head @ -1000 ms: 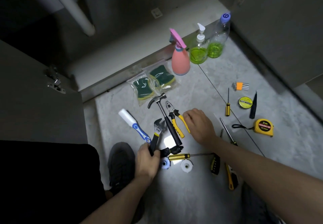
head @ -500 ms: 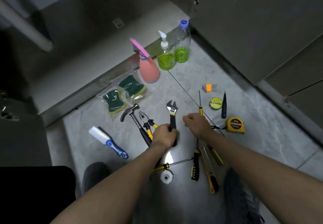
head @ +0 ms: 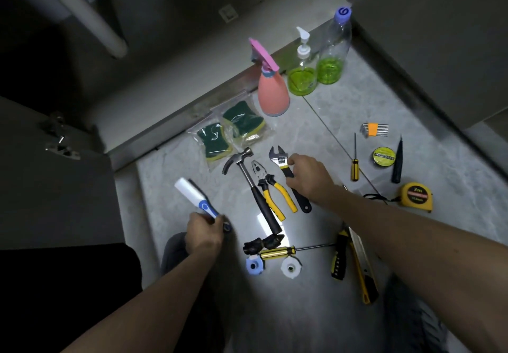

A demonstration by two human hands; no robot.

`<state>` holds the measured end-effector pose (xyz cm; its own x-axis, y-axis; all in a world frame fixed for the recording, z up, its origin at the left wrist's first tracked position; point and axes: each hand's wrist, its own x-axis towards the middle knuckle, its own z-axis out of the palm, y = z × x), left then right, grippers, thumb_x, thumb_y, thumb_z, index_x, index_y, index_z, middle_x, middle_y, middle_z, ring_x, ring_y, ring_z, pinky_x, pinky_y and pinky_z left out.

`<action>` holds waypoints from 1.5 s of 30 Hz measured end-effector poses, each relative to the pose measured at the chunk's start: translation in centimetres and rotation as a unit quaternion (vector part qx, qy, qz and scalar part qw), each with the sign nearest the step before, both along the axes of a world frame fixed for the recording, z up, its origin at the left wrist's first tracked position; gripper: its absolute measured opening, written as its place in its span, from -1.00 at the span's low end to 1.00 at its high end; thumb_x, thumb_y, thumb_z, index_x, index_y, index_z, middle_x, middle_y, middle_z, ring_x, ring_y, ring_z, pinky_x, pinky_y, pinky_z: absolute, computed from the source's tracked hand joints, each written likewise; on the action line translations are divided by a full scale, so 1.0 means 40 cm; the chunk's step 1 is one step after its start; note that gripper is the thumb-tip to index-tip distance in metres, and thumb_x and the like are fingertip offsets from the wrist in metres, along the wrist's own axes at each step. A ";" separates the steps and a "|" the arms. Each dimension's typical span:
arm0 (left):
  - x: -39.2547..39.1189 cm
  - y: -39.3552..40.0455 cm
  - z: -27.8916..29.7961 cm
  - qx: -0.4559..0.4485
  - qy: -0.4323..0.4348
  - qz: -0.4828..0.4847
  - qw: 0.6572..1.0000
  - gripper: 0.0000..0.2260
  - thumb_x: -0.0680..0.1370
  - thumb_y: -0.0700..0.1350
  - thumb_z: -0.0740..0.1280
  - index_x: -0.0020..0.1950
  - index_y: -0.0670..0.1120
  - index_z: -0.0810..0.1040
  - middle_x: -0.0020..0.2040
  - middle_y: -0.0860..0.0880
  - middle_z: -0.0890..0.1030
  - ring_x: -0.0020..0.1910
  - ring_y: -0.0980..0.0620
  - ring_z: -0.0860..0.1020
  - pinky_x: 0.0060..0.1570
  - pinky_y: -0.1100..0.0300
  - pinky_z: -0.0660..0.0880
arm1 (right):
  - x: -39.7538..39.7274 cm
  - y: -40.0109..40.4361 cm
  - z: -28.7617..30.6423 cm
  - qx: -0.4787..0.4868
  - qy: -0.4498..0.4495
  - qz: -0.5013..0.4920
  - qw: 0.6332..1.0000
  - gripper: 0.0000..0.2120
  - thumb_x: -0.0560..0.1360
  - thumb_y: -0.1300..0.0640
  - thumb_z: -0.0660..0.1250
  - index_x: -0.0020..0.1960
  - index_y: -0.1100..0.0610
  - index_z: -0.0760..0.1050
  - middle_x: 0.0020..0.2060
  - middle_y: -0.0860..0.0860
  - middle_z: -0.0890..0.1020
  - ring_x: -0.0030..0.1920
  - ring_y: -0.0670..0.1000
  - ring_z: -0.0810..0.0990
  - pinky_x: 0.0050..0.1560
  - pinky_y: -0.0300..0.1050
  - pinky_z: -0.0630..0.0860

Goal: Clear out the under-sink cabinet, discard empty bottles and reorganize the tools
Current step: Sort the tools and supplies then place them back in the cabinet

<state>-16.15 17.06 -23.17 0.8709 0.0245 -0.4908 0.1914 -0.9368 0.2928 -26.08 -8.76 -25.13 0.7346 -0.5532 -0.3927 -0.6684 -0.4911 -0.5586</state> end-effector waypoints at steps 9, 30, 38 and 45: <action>0.037 -0.016 -0.054 -0.021 0.046 0.051 0.997 -0.64 0.51 0.15 0.38 0.05 -0.14 0.54 -0.02 -0.16 0.65 -0.04 -0.20 0.60 -0.11 0.11 0.44 | 0.013 0.017 -0.001 0.005 -0.021 0.031 0.999 -0.66 0.43 0.22 0.41 0.20 0.13 0.53 -0.10 0.06 0.60 -0.10 0.10 0.59 -0.02 -0.02 0.54; -0.009 -0.017 -0.040 -0.065 0.069 -0.017 0.995 -0.86 0.55 -0.08 0.38 -0.03 -0.15 0.56 -0.20 -0.18 0.68 -0.25 -0.18 0.67 -0.05 -0.06 0.63 | -0.226 -0.013 0.059 0.059 -0.020 -0.110 0.992 -0.87 0.50 0.17 0.31 -0.01 0.08 0.62 -0.06 0.05 0.68 0.00 0.12 0.62 -0.03 -0.05 0.51; 0.113 -0.058 0.020 -0.077 0.012 -0.015 0.997 -0.73 0.64 -0.10 0.19 0.13 -0.26 0.57 0.08 -0.26 0.63 0.08 -0.27 0.58 0.10 0.01 0.50 | -0.321 -0.012 0.075 0.028 -0.032 -0.098 0.994 -0.91 0.55 0.18 0.33 -0.07 0.10 0.62 -0.15 0.03 0.68 -0.09 0.08 0.62 -0.13 -0.04 0.50; 0.227 -0.102 0.002 -0.130 -0.014 -0.021 0.991 -0.76 0.63 -0.16 0.19 0.06 -0.20 0.64 -0.05 -0.26 0.67 0.02 -0.26 0.61 0.03 0.02 0.53 | -0.343 0.021 0.059 0.016 0.024 -0.038 0.999 -0.92 0.58 0.13 0.32 -0.03 0.04 0.60 -0.20 -0.05 0.63 -0.17 0.00 0.59 -0.14 -0.02 0.54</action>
